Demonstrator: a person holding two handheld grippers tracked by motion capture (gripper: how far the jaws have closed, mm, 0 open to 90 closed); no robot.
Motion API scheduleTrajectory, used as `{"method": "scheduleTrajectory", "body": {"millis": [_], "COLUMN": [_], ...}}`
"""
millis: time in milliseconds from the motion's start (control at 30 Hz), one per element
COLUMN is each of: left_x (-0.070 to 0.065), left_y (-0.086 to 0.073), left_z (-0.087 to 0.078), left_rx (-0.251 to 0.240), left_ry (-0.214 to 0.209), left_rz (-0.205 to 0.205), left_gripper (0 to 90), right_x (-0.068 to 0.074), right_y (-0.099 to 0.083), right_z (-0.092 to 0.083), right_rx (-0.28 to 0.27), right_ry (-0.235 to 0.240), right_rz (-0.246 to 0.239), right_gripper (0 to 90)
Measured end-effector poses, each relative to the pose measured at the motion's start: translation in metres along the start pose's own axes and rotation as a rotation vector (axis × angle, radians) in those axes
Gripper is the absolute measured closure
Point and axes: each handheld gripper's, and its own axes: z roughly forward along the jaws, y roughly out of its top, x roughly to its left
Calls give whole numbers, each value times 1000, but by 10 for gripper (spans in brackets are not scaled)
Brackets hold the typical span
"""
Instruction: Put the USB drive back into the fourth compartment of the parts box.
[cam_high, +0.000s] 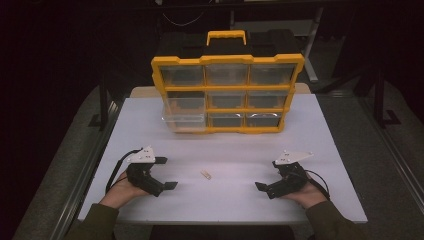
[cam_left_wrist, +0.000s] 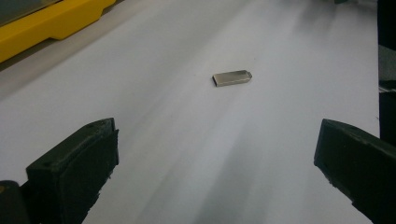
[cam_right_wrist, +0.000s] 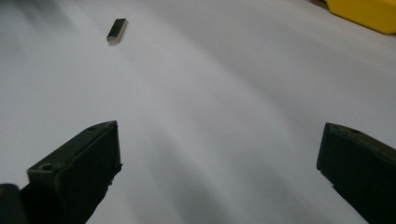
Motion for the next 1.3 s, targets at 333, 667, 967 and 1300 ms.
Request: {"method": "scheduleTrajectory", "body": {"millis": [333,667,967,1300], "left_x": [-2,-2,-2,-2], "left_y": [-1,-3,-3,-3], "left_z": [0,-1,0,0], "left_rx": [4,-6,-2,-3], "left_ry": [-4,-26,-32,-31], "left_rz": [4,-4,0,-2], "left_gripper": [0,0,0,0], "right_x": [2,4,6,7], "right_y": [5,9,15,19], "right_z": [0,1,3,4], "right_rx": [2,-2,-7,-9], "right_ry": [13,22,36,45], "right_rz": [-15,-20,-34,-36], "right_gripper": [0,0,0,0]}}
